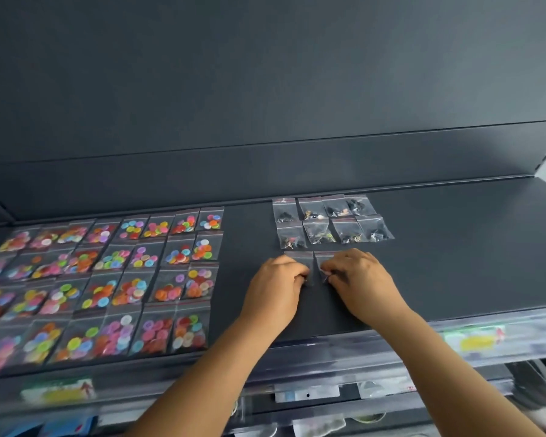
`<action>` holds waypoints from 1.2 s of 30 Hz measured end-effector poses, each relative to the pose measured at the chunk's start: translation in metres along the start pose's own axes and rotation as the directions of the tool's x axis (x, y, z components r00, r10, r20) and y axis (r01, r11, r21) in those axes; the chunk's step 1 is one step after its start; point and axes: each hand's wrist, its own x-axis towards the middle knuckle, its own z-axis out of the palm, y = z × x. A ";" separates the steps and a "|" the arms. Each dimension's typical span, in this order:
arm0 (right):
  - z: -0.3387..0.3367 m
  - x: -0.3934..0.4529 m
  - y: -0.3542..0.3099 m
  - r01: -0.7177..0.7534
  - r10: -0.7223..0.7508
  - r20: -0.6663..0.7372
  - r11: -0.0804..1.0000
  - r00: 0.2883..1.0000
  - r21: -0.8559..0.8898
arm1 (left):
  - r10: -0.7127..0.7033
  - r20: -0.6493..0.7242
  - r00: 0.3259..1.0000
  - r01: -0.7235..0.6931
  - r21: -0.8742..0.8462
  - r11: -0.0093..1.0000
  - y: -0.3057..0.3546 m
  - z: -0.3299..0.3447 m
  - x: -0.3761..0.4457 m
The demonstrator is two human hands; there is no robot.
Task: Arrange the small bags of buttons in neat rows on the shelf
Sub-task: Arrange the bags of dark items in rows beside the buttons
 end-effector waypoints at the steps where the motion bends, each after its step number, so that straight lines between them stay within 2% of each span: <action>1: 0.000 0.002 0.000 -0.002 0.002 0.003 1.000 1.000 0.001 | 0.001 -0.003 1.000 -0.001 0.007 1.000 0.001 0.001 0.001; 11: -0.002 0.007 -0.003 0.015 -0.014 -0.015 1.000 1.000 0.024 | -0.013 0.002 1.000 0.013 0.116 0.993 0.002 0.010 0.007; 16: -0.005 0.004 -0.008 -0.004 0.004 -0.010 1.000 1.000 -0.015 | -0.009 0.012 1.000 0.007 0.161 0.987 0.002 0.003 0.005; 19: -0.005 0.004 -0.019 0.060 -0.058 0.030 0.995 0.998 -0.081 | -0.018 -0.034 0.999 0.026 0.250 0.968 -0.001 -0.010 -0.003; 24: 0.005 0.005 -0.060 0.191 -0.175 0.112 0.969 0.978 -0.157 | -0.140 -0.087 0.986 0.161 0.340 0.926 -0.023 -0.044 -0.033; 36: 0.071 -0.008 -0.227 0.478 -0.460 0.188 0.877 0.867 -0.056 | -0.373 -0.333 0.866 0.473 0.307 0.826 -0.119 -0.162 -0.156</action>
